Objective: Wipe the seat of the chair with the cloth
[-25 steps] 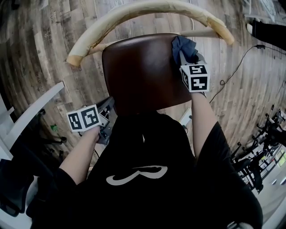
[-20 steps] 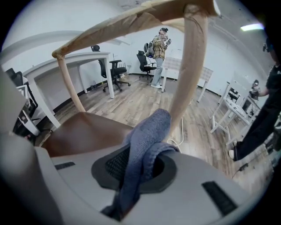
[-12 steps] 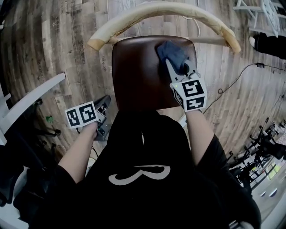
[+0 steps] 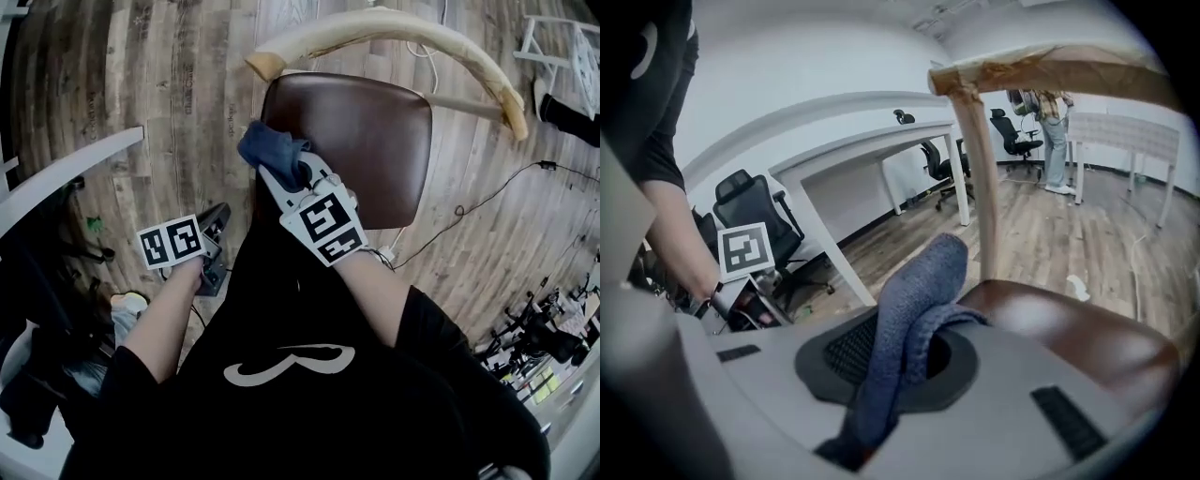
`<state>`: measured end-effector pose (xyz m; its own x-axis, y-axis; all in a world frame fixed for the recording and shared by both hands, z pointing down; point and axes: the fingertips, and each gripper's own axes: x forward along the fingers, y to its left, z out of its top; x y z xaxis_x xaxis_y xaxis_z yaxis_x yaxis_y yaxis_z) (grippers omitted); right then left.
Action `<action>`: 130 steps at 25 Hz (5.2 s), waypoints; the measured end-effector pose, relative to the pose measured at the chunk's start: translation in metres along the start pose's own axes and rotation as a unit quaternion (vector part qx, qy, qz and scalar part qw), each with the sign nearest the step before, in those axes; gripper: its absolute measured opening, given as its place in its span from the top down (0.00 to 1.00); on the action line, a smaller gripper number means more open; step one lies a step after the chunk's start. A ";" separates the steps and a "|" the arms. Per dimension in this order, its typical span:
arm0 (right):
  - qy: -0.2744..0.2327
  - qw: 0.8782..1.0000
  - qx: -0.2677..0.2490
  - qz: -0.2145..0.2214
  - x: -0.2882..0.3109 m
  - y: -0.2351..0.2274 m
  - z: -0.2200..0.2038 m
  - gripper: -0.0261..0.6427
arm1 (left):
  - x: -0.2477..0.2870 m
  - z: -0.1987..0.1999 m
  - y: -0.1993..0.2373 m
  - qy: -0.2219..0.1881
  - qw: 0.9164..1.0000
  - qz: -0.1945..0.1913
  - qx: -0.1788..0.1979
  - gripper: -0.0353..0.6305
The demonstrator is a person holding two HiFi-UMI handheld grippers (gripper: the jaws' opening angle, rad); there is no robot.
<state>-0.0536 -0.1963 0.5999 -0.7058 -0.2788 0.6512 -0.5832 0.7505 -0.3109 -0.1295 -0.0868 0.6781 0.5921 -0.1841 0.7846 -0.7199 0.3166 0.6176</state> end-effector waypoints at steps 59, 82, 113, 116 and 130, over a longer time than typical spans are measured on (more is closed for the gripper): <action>0.089 0.938 0.083 -0.326 -0.160 -0.188 -0.171 0.89 | 0.021 -0.018 -0.010 0.079 0.994 0.025 0.076 0.92; 0.004 0.972 0.121 -0.203 -0.103 -0.093 -0.076 0.89 | 0.007 -0.033 0.008 0.031 0.999 0.014 0.013 0.92; 0.085 0.995 0.026 -0.045 0.011 0.035 -0.112 0.89 | 0.008 -0.075 0.048 -0.018 0.998 0.040 -0.045 0.93; 0.089 0.994 0.028 -0.062 -0.003 0.025 -0.120 0.89 | 0.009 -0.080 0.045 -0.011 0.998 0.041 -0.041 0.92; 0.098 0.974 0.045 -0.201 -0.121 -0.087 -0.185 0.89 | 0.011 -0.074 0.022 -0.021 0.999 0.032 -0.016 0.93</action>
<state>0.1568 -0.1167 0.6766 -0.3277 -0.4124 0.8500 -0.8356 0.5464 -0.0570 -0.1122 -0.0128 0.6959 0.5286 -0.2005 0.8248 -0.7437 0.3592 0.5639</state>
